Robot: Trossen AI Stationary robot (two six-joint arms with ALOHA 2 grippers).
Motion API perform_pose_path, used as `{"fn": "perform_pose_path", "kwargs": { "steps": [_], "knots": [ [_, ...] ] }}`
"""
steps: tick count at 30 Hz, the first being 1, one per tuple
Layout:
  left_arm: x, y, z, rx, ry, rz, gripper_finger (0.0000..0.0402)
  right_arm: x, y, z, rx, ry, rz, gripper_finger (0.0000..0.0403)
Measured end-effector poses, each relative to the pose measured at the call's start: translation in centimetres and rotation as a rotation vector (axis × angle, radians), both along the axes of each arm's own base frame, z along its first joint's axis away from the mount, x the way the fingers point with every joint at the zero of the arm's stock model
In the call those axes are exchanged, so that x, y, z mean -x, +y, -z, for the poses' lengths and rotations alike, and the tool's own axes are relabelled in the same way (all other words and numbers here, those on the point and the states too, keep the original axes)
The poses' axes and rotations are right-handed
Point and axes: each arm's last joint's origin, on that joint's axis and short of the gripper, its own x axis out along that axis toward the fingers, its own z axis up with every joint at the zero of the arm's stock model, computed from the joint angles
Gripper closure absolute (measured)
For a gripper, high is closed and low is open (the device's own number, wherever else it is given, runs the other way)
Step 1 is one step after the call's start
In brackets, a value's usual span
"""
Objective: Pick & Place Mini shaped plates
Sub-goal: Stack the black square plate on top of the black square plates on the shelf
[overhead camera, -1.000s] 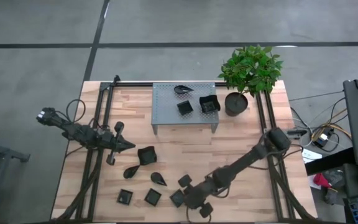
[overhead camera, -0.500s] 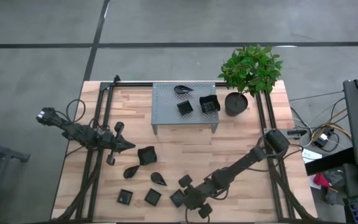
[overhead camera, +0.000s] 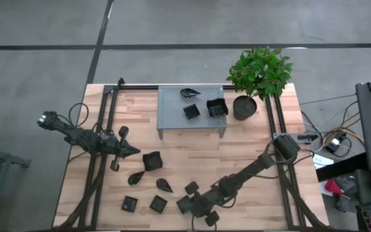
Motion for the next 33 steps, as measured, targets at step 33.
{"fn": "perform_pose_path", "kwargs": {
  "steps": [33],
  "knots": [
    [0.0,0.0,0.0,0.0,0.0,0.0,0.0401,4.0,-7.9,-15.8,0.607,-0.357,0.309,0.0395]
  ]
}}
